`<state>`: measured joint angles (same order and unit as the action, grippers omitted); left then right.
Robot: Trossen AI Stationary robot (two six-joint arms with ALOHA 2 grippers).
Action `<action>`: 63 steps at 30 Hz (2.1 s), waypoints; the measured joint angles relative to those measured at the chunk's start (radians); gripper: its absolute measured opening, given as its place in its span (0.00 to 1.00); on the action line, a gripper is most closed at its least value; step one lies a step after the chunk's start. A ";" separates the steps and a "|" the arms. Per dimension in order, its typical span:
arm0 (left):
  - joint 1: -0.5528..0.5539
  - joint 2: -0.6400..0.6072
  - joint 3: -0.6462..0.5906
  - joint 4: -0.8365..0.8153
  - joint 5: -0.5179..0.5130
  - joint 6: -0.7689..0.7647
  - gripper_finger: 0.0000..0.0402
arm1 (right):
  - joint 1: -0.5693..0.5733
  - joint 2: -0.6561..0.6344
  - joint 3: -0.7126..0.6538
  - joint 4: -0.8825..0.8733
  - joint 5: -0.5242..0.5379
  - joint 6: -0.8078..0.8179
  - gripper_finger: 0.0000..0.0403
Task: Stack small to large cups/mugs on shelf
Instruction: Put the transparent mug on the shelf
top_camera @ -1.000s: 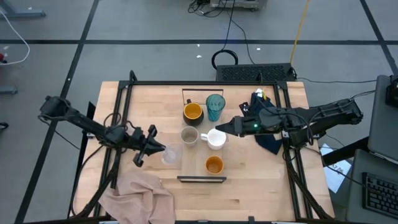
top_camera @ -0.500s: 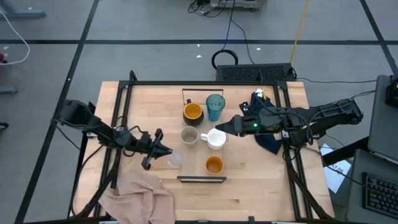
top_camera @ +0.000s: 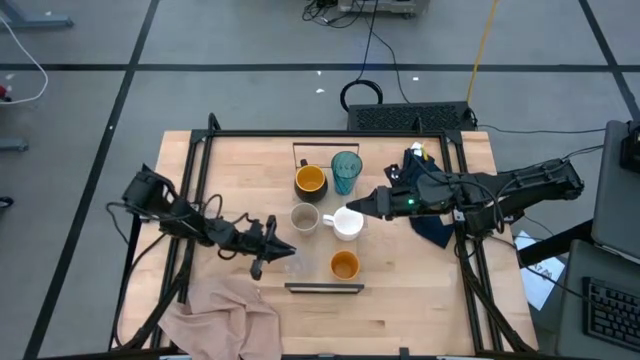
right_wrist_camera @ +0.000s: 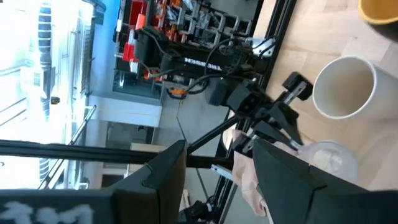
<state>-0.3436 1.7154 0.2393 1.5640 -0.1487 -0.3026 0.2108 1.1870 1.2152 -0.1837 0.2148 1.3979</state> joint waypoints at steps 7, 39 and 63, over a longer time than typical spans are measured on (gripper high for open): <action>-0.006 0.053 0.045 0.002 0.002 -0.015 0.03 | 0.000 0.000 0.000 0.004 -0.010 -0.004 0.44; -0.073 0.054 0.042 -0.182 -0.042 -0.021 0.06 | -0.002 0.000 0.000 0.042 -0.010 -0.022 0.44; -0.073 0.052 0.042 -0.178 -0.045 -0.095 0.07 | -0.002 0.000 0.000 0.044 -0.009 -0.026 0.44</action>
<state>-0.4168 1.7676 0.2810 1.3857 -0.1932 -0.3977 0.2092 1.1866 1.2152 -0.1394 0.2054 1.3720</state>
